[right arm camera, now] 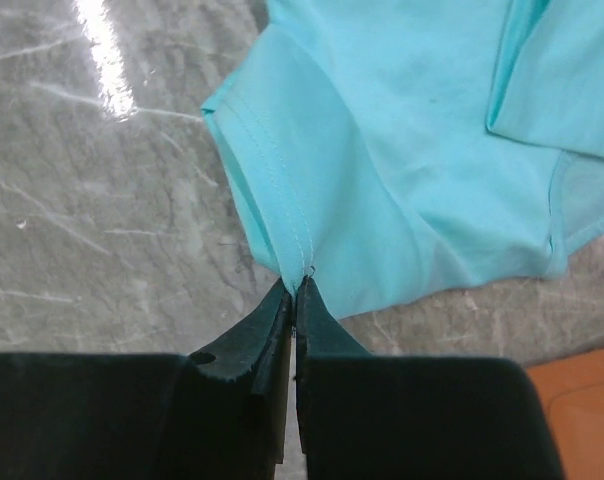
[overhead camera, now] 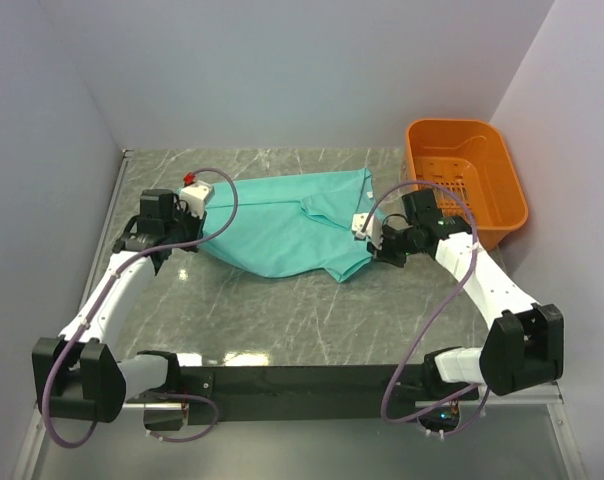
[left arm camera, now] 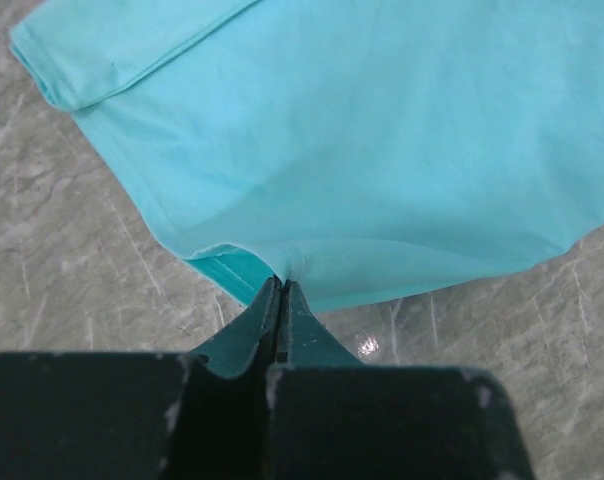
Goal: Fold and stack the t-shirts
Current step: Fold the tshirt
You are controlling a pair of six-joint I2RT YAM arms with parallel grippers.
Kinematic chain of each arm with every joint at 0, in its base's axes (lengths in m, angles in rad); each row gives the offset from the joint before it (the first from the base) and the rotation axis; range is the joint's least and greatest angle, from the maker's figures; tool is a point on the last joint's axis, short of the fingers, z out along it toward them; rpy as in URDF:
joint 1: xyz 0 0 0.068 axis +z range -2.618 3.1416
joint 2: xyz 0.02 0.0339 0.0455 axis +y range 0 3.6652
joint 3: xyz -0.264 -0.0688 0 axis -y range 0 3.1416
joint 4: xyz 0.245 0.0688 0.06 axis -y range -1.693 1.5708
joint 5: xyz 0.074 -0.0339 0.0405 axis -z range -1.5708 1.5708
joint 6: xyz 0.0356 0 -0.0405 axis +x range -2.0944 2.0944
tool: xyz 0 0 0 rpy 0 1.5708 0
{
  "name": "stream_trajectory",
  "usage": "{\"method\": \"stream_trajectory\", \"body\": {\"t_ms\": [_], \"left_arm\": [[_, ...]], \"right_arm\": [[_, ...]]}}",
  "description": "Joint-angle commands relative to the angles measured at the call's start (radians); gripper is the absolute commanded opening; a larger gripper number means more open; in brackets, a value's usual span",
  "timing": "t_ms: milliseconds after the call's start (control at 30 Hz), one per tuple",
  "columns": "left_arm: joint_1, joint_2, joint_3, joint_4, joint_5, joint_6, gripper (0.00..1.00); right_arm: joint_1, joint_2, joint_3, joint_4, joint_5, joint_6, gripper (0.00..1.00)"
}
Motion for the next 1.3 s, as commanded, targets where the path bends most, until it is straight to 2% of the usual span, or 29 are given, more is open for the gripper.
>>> {"method": "stream_trajectory", "body": {"t_ms": [0, 367, 833, 1133, 1267], "left_arm": [[-0.003, -0.043, -0.01, 0.039, -0.023, -0.018, 0.0], [0.021, -0.061, -0.022, 0.068, -0.081, -0.052, 0.0], [0.099, 0.062, 0.014, 0.102, -0.108, -0.096, 0.0], [0.101, 0.14, 0.024, 0.112, -0.111, -0.11, 0.0], [0.135, 0.172, 0.037, 0.117, -0.115, -0.113, 0.0]], "right_arm": [[-0.03, 0.024, 0.077, 0.015, -0.028, 0.095, 0.0], [-0.075, 0.133, 0.149, 0.072, 0.027, 0.221, 0.0], [-0.093, 0.344, 0.337, 0.114, 0.091, 0.382, 0.0], [-0.093, 0.455, 0.456, 0.097, 0.105, 0.428, 0.0], [-0.093, 0.496, 0.509, 0.095, 0.117, 0.454, 0.0]]}}
